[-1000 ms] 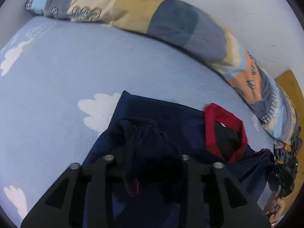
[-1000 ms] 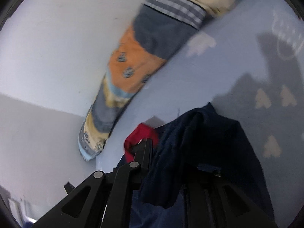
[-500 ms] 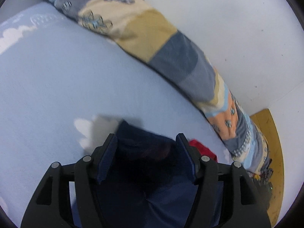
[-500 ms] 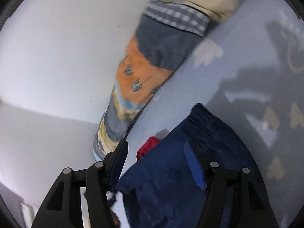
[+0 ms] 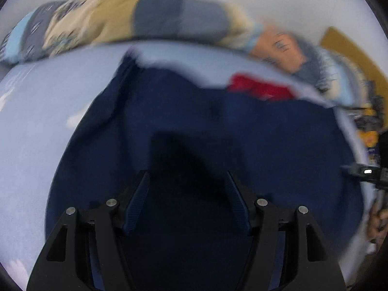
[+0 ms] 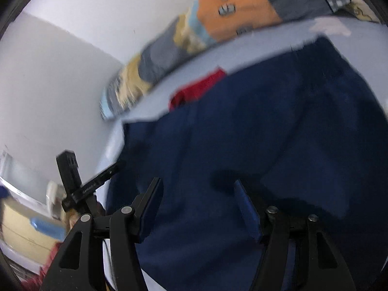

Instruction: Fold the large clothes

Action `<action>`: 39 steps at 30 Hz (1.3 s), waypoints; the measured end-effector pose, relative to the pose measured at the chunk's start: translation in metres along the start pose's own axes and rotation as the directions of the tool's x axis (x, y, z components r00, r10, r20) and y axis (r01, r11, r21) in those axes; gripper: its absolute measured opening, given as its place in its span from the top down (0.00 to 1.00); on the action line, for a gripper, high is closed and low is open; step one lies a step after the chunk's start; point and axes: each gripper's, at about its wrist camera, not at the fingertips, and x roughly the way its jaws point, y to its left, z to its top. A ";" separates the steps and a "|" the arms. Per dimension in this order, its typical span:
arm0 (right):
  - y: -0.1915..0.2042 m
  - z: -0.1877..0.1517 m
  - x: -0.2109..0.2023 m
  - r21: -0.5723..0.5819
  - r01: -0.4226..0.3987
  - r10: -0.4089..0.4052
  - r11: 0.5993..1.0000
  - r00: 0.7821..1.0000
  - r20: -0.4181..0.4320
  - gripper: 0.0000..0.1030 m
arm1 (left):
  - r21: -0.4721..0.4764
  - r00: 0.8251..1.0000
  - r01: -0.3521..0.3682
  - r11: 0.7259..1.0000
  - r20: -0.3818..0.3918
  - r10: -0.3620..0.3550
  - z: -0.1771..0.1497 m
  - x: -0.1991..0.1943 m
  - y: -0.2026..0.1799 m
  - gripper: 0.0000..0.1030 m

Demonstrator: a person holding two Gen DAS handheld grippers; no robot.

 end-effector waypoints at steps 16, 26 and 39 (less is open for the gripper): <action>0.032 -0.099 -0.053 -0.139 0.301 -0.291 0.943 0.953 0.088 0.74 | 0.018 0.984 -0.150 0.989 0.103 0.147 -0.093 -0.066 0.019 0.36; 0.013 -0.157 -0.102 0.036 0.473 -0.473 0.880 0.869 0.149 0.76 | -0.138 0.974 -0.181 0.974 0.112 0.197 -0.132 -0.104 0.024 0.22; 0.108 -0.236 -0.043 -0.143 0.449 -0.454 0.882 0.891 -0.005 0.65 | 0.018 0.985 -0.170 0.985 0.018 0.169 -0.222 -0.121 -0.072 0.22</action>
